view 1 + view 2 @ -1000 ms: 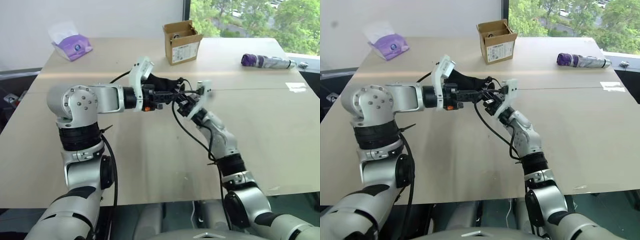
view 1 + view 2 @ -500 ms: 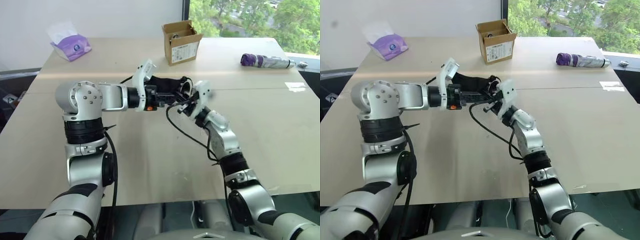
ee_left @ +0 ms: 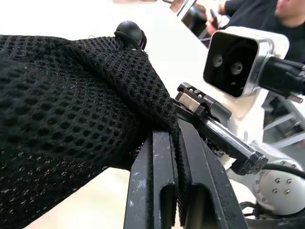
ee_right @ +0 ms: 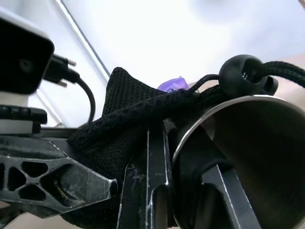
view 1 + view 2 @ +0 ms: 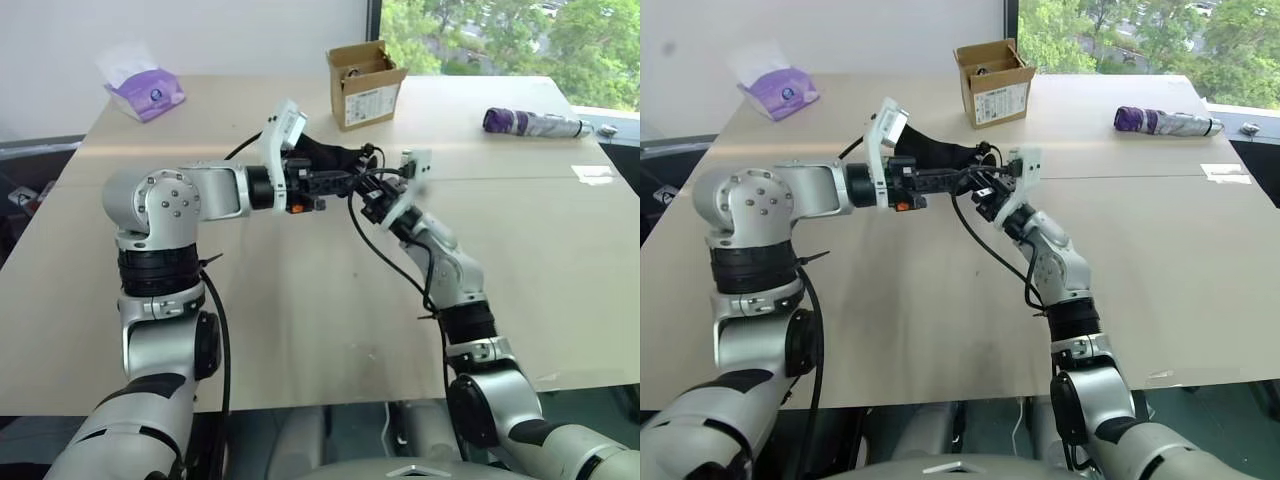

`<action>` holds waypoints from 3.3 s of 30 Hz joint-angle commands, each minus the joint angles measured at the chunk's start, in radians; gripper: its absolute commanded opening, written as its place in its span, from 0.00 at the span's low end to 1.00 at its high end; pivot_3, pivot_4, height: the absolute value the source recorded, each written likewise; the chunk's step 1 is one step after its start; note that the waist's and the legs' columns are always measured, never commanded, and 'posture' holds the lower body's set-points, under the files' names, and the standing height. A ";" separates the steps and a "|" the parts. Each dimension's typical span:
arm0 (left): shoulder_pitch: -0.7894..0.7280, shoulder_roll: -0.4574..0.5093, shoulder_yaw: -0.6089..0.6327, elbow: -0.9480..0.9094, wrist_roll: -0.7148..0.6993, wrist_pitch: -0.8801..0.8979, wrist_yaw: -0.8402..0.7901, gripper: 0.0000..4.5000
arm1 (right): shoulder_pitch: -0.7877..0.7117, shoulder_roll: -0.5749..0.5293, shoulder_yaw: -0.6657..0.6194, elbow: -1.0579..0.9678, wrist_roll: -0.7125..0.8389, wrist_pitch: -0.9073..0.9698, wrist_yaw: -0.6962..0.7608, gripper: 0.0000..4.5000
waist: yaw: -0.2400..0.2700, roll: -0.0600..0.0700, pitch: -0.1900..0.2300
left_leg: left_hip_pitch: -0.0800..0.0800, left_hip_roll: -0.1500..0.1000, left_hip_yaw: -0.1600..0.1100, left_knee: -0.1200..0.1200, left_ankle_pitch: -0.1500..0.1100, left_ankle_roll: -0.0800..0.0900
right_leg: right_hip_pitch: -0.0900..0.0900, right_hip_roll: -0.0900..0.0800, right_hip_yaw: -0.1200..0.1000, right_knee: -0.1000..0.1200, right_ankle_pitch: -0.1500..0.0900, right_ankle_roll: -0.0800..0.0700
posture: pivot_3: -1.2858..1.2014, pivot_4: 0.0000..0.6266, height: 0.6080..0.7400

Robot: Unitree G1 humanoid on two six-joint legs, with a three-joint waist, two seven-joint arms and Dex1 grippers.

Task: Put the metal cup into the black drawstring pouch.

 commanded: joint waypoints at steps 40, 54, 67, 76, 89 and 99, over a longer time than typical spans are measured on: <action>-0.055 -0.054 0.153 -0.011 -0.098 0.093 0.088 0.00 | -0.005 0.018 0.304 0.019 -0.158 -0.199 0.217 0.01 | -0.017 0.001 0.000 | 0.000 0.000 -0.001 0.000 0.000 0.000 | 0.000 0.000 -0.001 0.000 0.000 0.000 | 0.52 0.24 1.00; 0.196 0.157 -0.137 -0.092 0.112 -0.153 -0.015 0.00 | 0.121 -0.132 0.358 0.115 -0.438 -0.260 0.094 0.01 | -0.013 -0.001 -0.001 | 0.003 0.000 -0.001 -0.001 0.001 -0.001 | 0.002 0.000 0.000 0.001 0.000 0.000 | 0.52 0.24 1.00; 0.113 0.209 -0.219 -0.250 0.097 -0.042 -0.071 0.00 | -0.048 0.006 0.410 0.453 -0.597 -0.630 -0.014 0.01 | -0.017 -0.001 -0.001 | 0.015 0.000 0.001 -0.005 -0.001 0.001 | 0.011 0.001 0.002 -0.001 0.000 -0.001 | 0.52 0.24 1.00; 0.166 0.204 -0.091 -0.316 0.035 0.140 -0.051 0.00 | -0.153 0.130 0.180 0.595 -0.365 -0.728 -0.049 0.01 | -0.015 -0.001 0.000 | 0.014 0.001 0.001 -0.007 0.000 -0.001 | 0.011 0.001 0.002 -0.002 0.000 -0.001 | 0.52 0.24 1.00; 0.061 0.089 0.049 -0.262 -0.042 0.212 0.033 0.00 | -0.223 0.143 0.292 0.620 -0.450 -0.795 -0.034 0.01 | -0.017 -0.001 0.000 | 0.015 0.001 -0.002 -0.007 0.001 -0.002 | 0.012 0.001 0.002 -0.002 0.000 -0.001 | 0.52 0.24 1.00; 0.033 -0.035 0.143 -0.187 -0.171 0.212 0.180 0.00 | -0.269 0.152 0.399 0.671 -0.589 -0.930 -0.068 0.01 | -0.015 -0.002 0.000 | 0.015 0.001 -0.002 -0.008 0.001 -0.003 | 0.011 0.001 0.002 -0.002 0.000 -0.001 | 0.52 0.24 1.00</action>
